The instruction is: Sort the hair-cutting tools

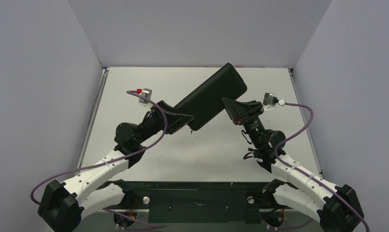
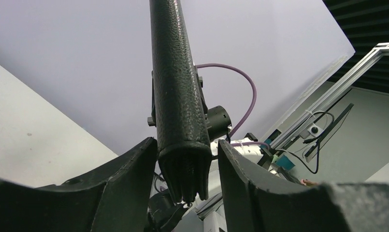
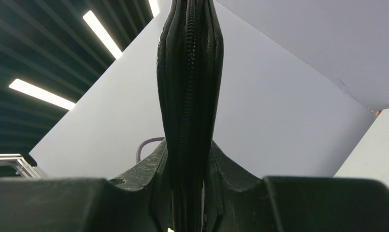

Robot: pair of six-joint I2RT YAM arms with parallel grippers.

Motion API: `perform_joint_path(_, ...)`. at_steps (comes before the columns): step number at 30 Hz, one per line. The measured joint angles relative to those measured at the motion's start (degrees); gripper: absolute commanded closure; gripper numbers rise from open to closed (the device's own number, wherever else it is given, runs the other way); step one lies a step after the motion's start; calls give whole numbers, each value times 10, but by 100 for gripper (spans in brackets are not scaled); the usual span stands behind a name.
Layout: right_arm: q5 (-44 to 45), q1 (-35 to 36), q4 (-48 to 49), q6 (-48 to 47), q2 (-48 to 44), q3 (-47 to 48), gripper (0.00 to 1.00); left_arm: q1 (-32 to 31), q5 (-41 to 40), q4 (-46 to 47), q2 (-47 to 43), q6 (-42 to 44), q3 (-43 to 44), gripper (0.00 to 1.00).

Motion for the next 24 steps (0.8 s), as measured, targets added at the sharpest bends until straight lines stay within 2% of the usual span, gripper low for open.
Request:
perform_joint_path(2, 0, 1, -3, -1, 0, 0, 100, 0, 0, -3, -1, 2, 0, 53)
perform_joint_path(4, 0, 3, -5, -2, 0, 0, 100, 0, 0, -7, -3, 4, 0, 61)
perform_joint_path(11, 0, 4, -7, -7, 0, 0, 100, 0, -4, -20, -6, 9, 0, 100)
perform_joint_path(13, -1, 4, -8, -11, 0, 0, 99, 0, -5, -23, -6, 9, 0, 100)
perform_joint_path(14, -1, 4, -9, -14, 0, 0, 86, 0, -5, -23, -6, 9, 0, 100)
perform_joint_path(15, -1, 4, -11, -15, 0, 1, 79, 0, -5, -24, -6, 9, 0, 100)
perform_joint_path(16, -2, 4, -17, -18, -1, 3, 65, 1, -6, -25, -6, 9, 0, 100)
perform_joint_path(18, -5, 3, -40, -27, -5, 13, 50, 1, -11, -29, -9, 9, 0, 100)
perform_joint_path(20, -12, 3, -99, -54, -16, 37, 43, 0, -20, -46, -20, 15, 0, 100)
perform_joint_path(24, -21, 7, -248, -125, -51, 96, 38, -3, -49, -93, -55, 38, 0, 100)
